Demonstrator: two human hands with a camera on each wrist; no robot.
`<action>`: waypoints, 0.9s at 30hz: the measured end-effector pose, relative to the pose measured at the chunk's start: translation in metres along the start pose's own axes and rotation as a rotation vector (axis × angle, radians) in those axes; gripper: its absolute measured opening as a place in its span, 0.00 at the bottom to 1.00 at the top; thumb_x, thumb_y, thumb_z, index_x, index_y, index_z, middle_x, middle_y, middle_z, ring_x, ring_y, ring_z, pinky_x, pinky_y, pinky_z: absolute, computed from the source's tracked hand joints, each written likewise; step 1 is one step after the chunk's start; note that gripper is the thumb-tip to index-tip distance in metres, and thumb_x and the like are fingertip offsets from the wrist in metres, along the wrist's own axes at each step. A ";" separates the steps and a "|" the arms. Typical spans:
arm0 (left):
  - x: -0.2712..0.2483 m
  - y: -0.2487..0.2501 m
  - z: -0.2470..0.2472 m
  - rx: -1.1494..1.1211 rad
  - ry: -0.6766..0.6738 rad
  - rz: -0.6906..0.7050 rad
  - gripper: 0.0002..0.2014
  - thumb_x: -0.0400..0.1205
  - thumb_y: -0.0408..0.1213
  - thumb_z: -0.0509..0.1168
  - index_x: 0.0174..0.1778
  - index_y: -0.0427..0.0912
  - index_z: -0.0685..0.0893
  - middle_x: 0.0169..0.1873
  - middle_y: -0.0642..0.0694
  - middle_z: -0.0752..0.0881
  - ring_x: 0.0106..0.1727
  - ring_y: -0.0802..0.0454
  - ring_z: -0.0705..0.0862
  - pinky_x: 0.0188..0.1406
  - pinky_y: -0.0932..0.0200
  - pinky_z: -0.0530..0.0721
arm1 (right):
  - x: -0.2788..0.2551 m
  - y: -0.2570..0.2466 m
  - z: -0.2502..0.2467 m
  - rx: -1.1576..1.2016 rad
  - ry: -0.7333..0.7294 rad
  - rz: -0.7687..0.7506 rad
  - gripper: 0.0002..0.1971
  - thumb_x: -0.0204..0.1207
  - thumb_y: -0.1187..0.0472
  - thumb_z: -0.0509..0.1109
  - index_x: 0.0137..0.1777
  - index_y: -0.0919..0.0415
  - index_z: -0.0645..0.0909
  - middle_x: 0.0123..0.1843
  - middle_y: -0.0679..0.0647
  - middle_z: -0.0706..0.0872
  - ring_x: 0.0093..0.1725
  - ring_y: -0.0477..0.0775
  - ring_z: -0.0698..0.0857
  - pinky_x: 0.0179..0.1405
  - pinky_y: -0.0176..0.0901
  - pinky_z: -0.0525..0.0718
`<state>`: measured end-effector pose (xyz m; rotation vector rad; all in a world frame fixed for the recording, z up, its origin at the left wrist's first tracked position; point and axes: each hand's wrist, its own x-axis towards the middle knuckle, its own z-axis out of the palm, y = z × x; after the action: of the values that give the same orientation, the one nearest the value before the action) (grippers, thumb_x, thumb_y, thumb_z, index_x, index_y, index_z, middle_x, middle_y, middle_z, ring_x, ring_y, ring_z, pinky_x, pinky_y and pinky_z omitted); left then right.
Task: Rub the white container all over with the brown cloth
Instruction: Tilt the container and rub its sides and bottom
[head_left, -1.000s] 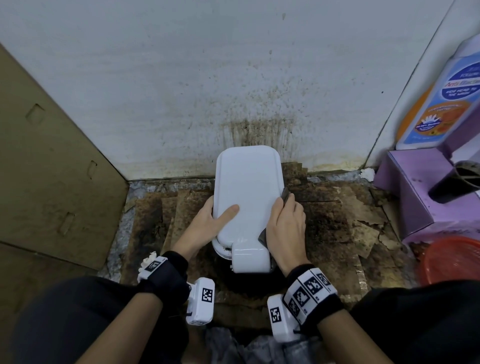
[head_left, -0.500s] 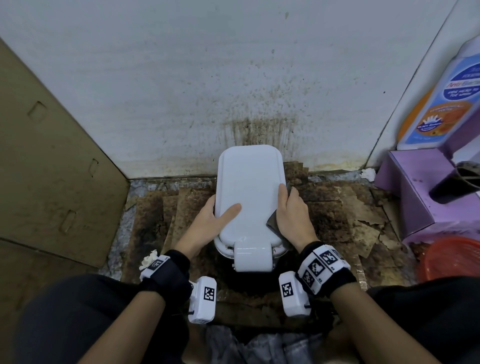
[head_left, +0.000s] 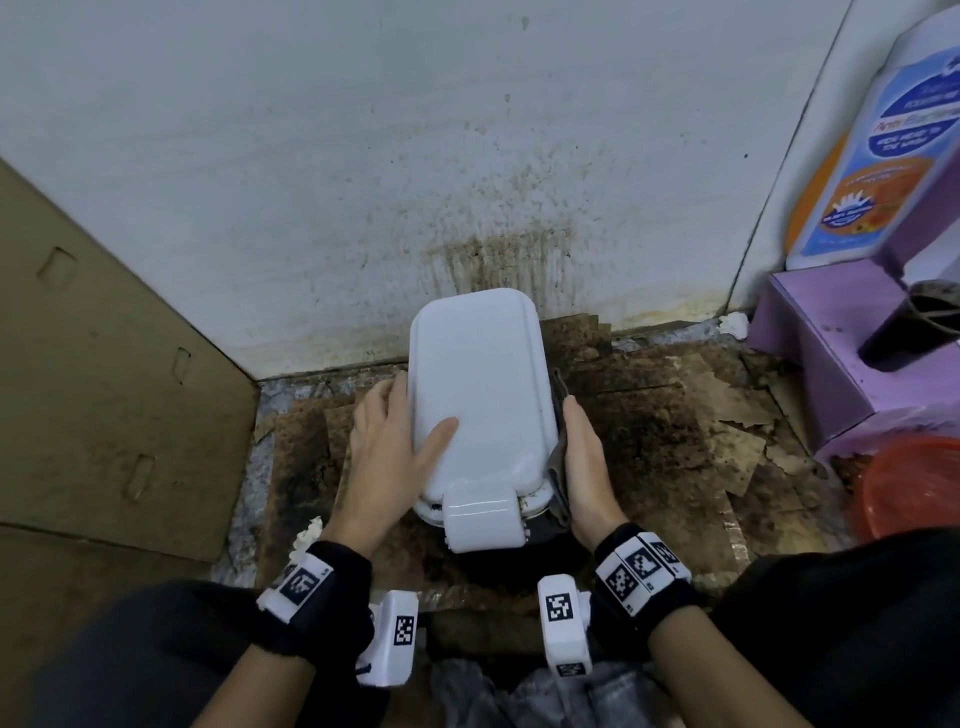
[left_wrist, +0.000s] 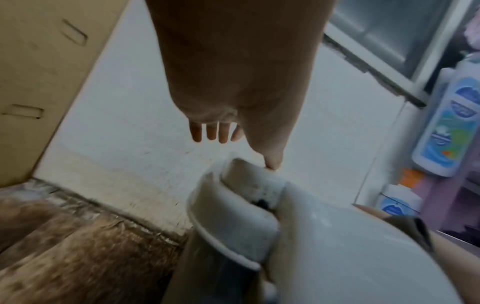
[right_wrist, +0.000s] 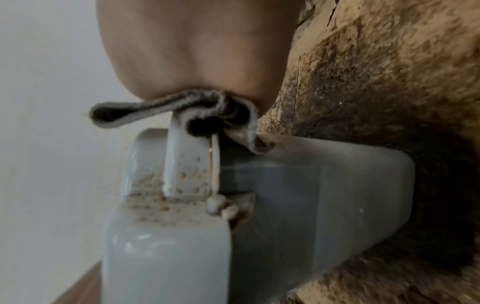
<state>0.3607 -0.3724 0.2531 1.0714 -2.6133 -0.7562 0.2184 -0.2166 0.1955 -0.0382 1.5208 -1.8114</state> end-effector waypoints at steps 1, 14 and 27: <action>-0.002 0.002 0.000 0.026 0.024 0.061 0.37 0.89 0.57 0.63 0.91 0.44 0.60 0.86 0.44 0.64 0.86 0.47 0.58 0.87 0.42 0.60 | 0.000 0.001 0.002 0.014 0.002 -0.028 0.25 0.85 0.37 0.63 0.78 0.45 0.79 0.72 0.47 0.87 0.71 0.51 0.86 0.74 0.59 0.81; -0.010 0.021 0.010 -0.085 0.054 0.068 0.36 0.87 0.64 0.47 0.89 0.48 0.64 0.85 0.52 0.62 0.86 0.56 0.59 0.85 0.57 0.55 | -0.009 0.025 0.050 0.106 -0.096 -0.037 0.19 0.91 0.51 0.60 0.81 0.47 0.75 0.70 0.37 0.85 0.66 0.30 0.83 0.64 0.27 0.79; 0.008 -0.029 -0.009 -0.019 0.097 0.039 0.26 0.90 0.55 0.52 0.84 0.51 0.69 0.80 0.49 0.66 0.84 0.52 0.61 0.79 0.58 0.53 | -0.003 0.033 0.077 0.137 -0.072 -0.014 0.21 0.90 0.50 0.61 0.82 0.47 0.74 0.75 0.40 0.82 0.75 0.39 0.79 0.77 0.40 0.74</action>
<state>0.3755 -0.3985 0.2448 1.0227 -2.5327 -0.7011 0.2738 -0.2789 0.1905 -0.0471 1.3471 -1.9006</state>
